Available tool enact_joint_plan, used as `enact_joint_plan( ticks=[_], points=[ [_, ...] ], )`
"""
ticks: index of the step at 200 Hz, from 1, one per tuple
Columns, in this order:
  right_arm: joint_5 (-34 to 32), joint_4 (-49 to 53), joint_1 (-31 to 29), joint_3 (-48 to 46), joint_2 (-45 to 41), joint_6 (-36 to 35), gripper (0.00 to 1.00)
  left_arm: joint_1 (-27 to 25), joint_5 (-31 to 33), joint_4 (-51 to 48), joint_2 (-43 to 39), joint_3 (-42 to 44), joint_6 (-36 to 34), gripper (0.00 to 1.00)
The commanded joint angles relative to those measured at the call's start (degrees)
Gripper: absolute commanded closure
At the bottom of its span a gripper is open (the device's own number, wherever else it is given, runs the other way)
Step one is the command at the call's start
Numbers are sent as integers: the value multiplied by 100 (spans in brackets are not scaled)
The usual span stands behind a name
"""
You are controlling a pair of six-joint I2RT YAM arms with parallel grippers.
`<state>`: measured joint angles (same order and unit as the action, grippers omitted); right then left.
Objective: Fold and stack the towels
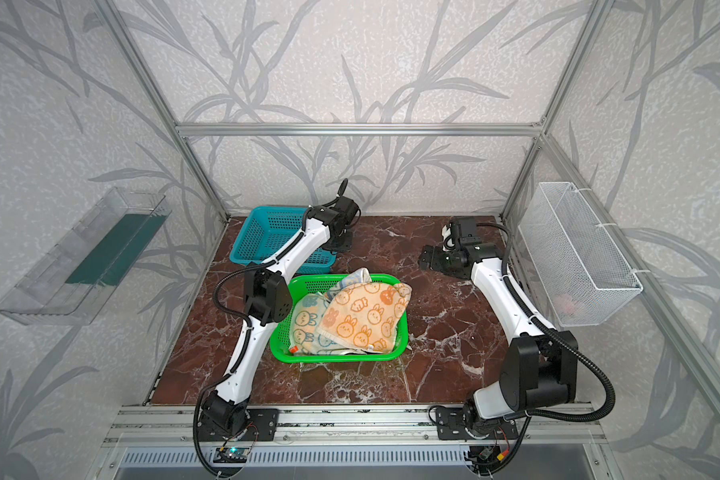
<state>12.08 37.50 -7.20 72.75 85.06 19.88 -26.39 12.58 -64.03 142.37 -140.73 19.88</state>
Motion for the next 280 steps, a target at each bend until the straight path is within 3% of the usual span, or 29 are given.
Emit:
enact_joint_plan(
  ticks=[1,57,107,143,233,280],
  points=[
    [117,-44,1,20,-7,60,1,236,104,-403,-244,107,7,86],
    [2,-14,-238,63,44,62,1,734,154,-593,-361,213,-183,86],
    [-68,-14,-557,311,304,151,1,1066,377,-233,-767,1029,-631,86],
    [-80,-29,-745,435,430,226,1,1311,184,89,-1066,1541,-780,86],
    [-196,136,-1018,302,435,187,1,1418,94,258,-840,1232,-1289,85],
    [-144,169,-1020,135,347,144,1,1409,52,87,-811,1054,-1158,68]
  ],
)
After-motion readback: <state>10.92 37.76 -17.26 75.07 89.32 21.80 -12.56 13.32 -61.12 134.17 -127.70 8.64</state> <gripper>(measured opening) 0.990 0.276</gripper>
